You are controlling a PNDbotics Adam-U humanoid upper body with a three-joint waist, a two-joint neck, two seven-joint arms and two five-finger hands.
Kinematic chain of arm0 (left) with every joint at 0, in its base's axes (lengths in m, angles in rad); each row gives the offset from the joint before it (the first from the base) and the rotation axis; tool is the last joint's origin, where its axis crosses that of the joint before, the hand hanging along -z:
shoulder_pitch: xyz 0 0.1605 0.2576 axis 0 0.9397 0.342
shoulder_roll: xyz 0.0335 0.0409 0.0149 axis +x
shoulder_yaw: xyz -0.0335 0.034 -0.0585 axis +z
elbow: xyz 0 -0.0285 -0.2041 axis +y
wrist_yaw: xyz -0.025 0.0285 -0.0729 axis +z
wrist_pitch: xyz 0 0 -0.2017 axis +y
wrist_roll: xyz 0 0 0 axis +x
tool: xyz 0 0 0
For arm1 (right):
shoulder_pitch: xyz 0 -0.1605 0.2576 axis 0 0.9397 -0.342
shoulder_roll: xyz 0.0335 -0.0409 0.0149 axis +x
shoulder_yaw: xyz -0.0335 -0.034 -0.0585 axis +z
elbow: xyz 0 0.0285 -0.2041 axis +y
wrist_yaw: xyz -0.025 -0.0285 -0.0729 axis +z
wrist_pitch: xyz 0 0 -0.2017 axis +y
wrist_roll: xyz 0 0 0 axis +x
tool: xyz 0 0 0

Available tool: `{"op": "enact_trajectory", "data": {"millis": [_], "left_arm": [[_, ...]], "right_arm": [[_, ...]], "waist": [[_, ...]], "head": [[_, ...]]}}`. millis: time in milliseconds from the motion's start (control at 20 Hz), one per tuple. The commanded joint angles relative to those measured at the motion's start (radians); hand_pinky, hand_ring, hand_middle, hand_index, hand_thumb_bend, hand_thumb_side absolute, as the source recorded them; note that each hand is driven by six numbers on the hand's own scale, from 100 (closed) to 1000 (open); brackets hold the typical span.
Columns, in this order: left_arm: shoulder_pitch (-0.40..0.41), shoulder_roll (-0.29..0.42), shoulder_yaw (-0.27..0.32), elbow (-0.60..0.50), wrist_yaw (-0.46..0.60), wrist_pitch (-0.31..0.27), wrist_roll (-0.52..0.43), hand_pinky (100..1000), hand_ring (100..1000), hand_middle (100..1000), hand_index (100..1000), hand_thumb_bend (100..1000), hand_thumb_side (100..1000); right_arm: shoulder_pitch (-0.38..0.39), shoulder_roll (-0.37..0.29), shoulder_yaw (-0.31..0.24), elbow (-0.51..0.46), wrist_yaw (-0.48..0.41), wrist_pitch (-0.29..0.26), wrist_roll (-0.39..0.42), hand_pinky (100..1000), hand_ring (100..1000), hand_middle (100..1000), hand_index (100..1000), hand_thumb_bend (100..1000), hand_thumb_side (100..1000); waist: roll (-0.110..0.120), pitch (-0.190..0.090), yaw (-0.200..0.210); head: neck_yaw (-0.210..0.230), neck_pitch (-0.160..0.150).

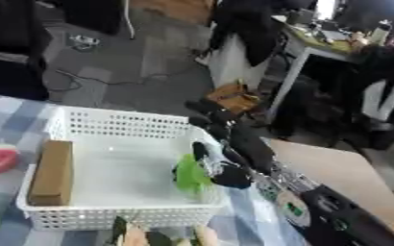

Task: Pick up objects on the table and place them in the box.

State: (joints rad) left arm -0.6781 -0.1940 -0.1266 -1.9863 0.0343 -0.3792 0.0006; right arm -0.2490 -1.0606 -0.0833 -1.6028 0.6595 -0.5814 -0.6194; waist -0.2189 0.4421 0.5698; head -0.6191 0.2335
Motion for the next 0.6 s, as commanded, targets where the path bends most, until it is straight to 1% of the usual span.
{"op": "enact_trajectory", "data": {"millis": [50,600], "left_arm": [[-0.011,-0.009,-0.007,-0.014,0.001,-0.001,-0.004,838,903,853,948,100,997],[-0.013,-0.01,-0.007,-0.014,-0.002,-0.003,-0.003,837,903,854,949,100,996]], "right_arm": [[-0.007,-0.027,-0.016,-0.001,-0.003,-0.149,-0.134,980,948,971,969,100,1000],[-0.005,-0.025,-0.018,0.0,-0.002,-0.151,-0.133,963,943,959,964,100,1000]], "waist": [[-0.007,-0.013,-0.002],[-0.007,-0.019,-0.006]], "head": [[-0.004,-0.004],[-0.009,0.0]]}}
